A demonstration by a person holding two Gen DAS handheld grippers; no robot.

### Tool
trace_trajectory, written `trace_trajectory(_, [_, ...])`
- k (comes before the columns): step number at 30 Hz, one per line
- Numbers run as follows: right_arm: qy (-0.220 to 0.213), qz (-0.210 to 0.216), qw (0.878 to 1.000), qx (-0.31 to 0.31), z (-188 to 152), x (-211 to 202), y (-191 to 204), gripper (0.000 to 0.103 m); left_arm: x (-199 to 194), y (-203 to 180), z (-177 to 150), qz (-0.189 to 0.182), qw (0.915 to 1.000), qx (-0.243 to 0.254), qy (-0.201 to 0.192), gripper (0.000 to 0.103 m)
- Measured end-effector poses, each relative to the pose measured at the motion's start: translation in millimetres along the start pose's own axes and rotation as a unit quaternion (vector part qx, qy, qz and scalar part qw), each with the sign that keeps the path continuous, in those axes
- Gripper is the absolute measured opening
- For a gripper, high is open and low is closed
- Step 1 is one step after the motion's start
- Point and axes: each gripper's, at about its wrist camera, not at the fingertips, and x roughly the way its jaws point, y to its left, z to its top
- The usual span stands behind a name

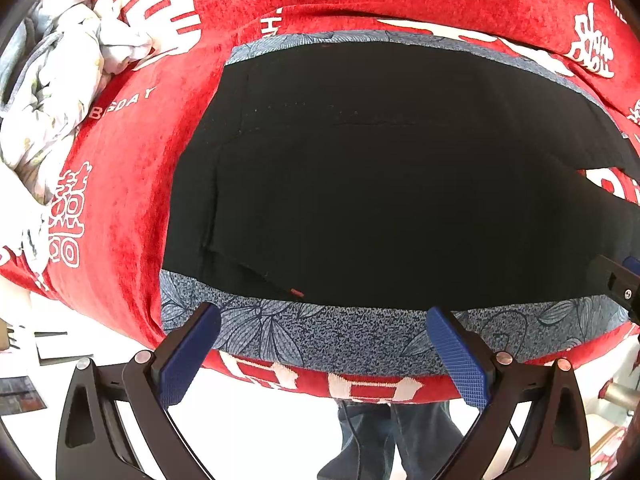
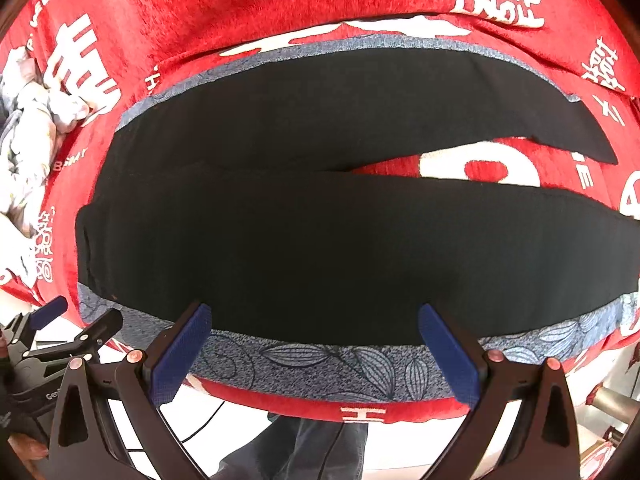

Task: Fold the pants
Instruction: 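Lower both tools and grasp the grey patterned waistband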

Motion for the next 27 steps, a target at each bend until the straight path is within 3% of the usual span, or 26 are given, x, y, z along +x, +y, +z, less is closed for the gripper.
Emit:
trace_trajectory(3, [0.002,0.033,0.999,0.016,-4,1,-4,0.103,2,7,-3,-0.014,0.9999,-0.006,0.000,0.103])
trace_trajectory(6, [0.013,0.138,0.989,0.055,-9,6,-15,0.103,8,29,-7,-0.071,0.9968,-0.038,0.002,0.103])
trace_trajectory(9, [0.040,0.275,0.954,0.117,-22,22,-32,0.098,18,54,-13,-0.116,0.9913,-0.062,0.000,0.103])
trace_trajectory(11, [0.065,0.331,0.930,0.146,-34,37,-40,0.082,28,69,-19,-0.155,0.9851,-0.075,0.010,0.103])
trace_trajectory(12, [0.082,0.353,0.918,0.160,-41,47,-43,0.080,34,76,-24,-0.172,0.9816,-0.081,0.016,0.103])
trace_trajectory(15, [0.123,0.388,0.895,0.185,-66,73,-48,0.079,50,88,-39,-0.202,0.9739,-0.097,0.034,0.103])
trace_trajectory(18, [0.139,0.401,0.886,0.186,-83,87,-45,0.080,58,89,-52,-0.233,0.9661,-0.104,0.039,0.103])
trace_trajectory(25, [0.103,0.445,0.871,0.182,-73,106,-18,0.080,71,64,-58,-0.272,0.9566,-0.092,0.048,0.103])
trace_trajectory(27, [0.092,0.459,0.864,0.185,-66,104,-10,0.080,77,61,-56,-0.298,0.9458,-0.116,0.058,0.103])
